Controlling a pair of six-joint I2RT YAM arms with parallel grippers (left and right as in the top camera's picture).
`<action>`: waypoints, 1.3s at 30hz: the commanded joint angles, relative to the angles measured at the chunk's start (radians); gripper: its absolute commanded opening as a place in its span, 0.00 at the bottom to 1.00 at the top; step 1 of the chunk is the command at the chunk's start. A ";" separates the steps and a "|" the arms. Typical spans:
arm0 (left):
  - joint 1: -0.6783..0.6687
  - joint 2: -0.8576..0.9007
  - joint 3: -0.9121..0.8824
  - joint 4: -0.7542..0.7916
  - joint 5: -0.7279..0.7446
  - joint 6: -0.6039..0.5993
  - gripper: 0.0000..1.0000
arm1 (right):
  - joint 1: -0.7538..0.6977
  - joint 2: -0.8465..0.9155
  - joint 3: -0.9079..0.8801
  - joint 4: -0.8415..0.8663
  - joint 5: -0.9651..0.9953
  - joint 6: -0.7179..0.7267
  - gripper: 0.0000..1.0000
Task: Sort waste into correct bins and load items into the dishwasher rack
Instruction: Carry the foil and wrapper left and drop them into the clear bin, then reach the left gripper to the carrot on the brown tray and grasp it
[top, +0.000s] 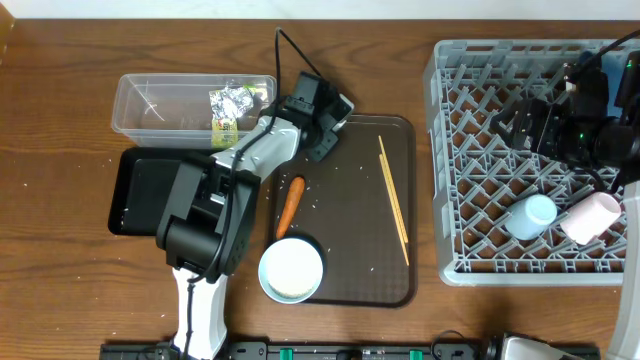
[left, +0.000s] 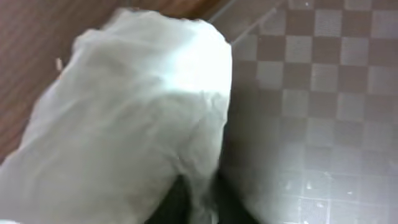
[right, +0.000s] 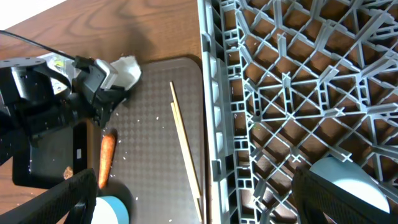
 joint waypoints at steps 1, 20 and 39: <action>-0.014 0.020 -0.005 -0.042 -0.024 -0.026 0.06 | 0.010 0.006 -0.013 0.002 0.000 -0.007 0.92; 0.118 -0.361 0.017 -0.269 -0.028 -0.085 0.06 | 0.010 0.006 -0.017 0.032 0.000 -0.007 0.92; 0.372 -0.299 0.013 -0.080 -0.016 -0.032 0.16 | 0.010 0.006 -0.017 0.040 -0.001 -0.007 0.92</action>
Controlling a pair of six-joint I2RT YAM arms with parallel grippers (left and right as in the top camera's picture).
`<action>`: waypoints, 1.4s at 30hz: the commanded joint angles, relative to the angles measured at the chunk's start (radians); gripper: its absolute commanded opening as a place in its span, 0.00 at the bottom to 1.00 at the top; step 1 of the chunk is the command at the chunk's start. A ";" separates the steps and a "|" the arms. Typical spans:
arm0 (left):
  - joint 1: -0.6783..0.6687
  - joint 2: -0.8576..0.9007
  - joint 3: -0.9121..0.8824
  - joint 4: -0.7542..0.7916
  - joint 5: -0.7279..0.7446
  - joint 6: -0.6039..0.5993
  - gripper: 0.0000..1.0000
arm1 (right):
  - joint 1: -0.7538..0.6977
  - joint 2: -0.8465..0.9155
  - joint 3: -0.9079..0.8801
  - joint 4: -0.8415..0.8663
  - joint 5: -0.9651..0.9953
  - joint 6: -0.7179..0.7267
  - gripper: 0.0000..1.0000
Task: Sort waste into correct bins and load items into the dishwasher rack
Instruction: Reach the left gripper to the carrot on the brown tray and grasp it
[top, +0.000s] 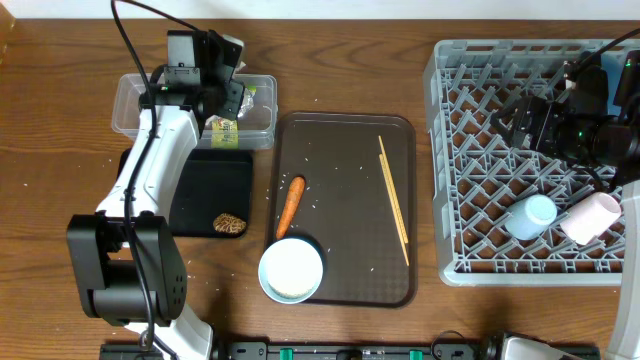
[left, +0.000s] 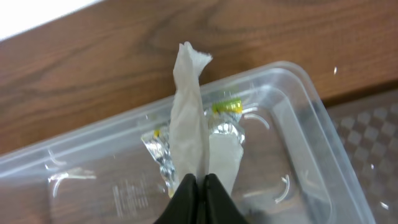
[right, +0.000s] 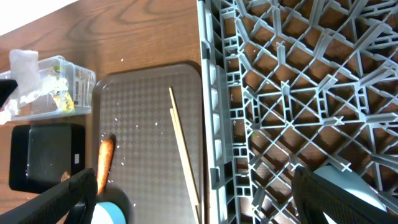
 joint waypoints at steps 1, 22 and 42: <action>0.004 0.020 0.008 0.010 0.005 0.029 0.29 | 0.010 0.006 -0.002 0.000 -0.001 -0.007 0.92; -0.209 -0.286 0.008 -0.532 0.174 -0.096 0.61 | 0.045 0.006 -0.009 -0.002 -0.001 -0.016 0.95; -0.366 -0.265 -0.313 -0.420 0.038 -0.372 0.55 | 0.174 0.011 -0.010 0.087 0.000 -0.029 0.93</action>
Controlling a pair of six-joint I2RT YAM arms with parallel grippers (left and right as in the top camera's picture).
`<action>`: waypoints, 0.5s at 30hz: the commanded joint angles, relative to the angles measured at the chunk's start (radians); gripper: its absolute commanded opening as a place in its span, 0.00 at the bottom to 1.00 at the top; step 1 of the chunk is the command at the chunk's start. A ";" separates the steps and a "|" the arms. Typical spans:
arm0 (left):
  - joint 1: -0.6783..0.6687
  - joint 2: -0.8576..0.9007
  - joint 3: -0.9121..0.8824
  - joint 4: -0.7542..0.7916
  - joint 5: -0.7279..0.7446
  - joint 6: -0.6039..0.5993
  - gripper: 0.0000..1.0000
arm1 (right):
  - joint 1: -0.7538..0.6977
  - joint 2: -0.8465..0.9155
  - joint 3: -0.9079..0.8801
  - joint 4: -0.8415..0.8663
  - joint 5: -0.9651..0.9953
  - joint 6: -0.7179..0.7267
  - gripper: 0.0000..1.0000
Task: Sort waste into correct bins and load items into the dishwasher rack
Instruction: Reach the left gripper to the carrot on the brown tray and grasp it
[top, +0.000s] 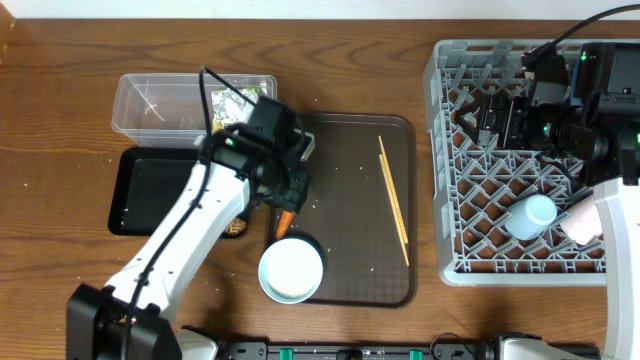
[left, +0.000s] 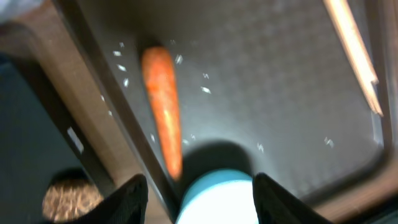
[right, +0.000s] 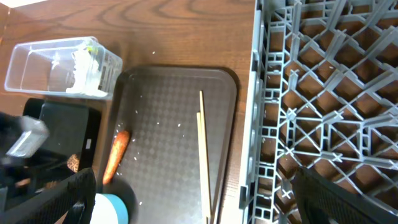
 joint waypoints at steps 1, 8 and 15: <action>0.000 0.018 -0.105 0.103 -0.064 -0.050 0.55 | 0.014 0.012 -0.003 0.001 -0.003 -0.014 0.93; 0.000 0.133 -0.158 0.266 -0.093 -0.051 0.55 | 0.014 0.018 -0.007 0.002 -0.003 -0.014 0.93; 0.002 0.258 -0.146 0.287 -0.085 -0.043 0.55 | 0.014 0.024 -0.014 0.002 -0.003 -0.013 0.93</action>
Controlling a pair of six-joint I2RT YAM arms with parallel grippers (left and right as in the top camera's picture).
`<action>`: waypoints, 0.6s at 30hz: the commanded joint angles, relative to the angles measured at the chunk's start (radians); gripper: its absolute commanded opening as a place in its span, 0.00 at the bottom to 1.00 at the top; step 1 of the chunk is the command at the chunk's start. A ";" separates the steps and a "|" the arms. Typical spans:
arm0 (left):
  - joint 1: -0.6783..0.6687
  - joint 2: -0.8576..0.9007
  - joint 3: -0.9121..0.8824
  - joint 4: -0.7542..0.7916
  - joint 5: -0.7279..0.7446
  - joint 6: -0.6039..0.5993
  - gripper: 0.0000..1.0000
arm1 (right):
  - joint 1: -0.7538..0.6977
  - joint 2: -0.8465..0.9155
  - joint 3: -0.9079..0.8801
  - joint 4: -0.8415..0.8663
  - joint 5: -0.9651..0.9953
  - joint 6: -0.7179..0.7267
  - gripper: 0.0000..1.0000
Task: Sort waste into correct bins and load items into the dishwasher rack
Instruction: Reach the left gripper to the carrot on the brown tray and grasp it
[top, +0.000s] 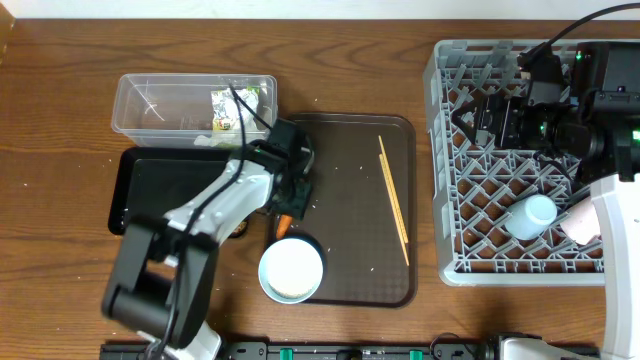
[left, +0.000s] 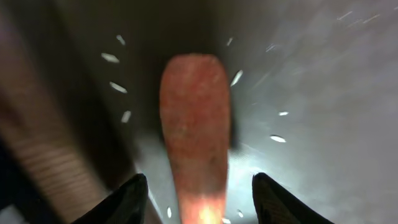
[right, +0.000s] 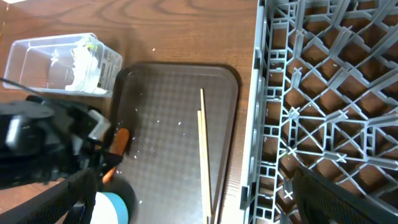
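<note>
An orange carrot (left: 194, 134) lies on the brown tray (top: 350, 260), near its left edge. My left gripper (left: 202, 208) is open and low over it, one finger on each side of the carrot. From overhead the left gripper (top: 292, 188) hides most of the carrot (top: 284, 223). A pair of chopsticks (top: 393, 200) lies on the tray's right half, and a white bowl with a blue rim (top: 291, 270) sits at its front left. My right gripper (top: 480, 117) hangs open and empty over the grey dishwasher rack (top: 445, 160).
A clear bin (top: 160, 105) at the back left holds a wrapper and a white tissue (right: 84, 59). A black bin (top: 150, 190) stands in front of it with a brown scrap. The rack holds a light blue cup (top: 531, 216) and a pink cup (top: 592, 215).
My left gripper has come down from above the carrot and bowl to just over the carrot, its open fingers now on either side of it. The right arm has hardly moved.
My left gripper was first shut on a white tissue at the tray's back left corner. Then it held the tissue over the clear bin. Later the tissue lay in that bin and the gripper was open above the carrot; now it straddles the carrot.
</note>
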 joint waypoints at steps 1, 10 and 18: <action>0.002 0.017 0.008 -0.001 -0.008 0.013 0.54 | 0.006 0.014 -0.008 0.001 -0.003 -0.014 0.93; 0.002 0.021 0.009 -0.004 -0.008 0.055 0.38 | 0.006 0.040 -0.009 0.016 -0.004 -0.009 0.92; 0.002 -0.016 0.083 -0.109 -0.009 0.055 0.31 | 0.006 0.040 -0.009 0.019 -0.004 -0.009 0.92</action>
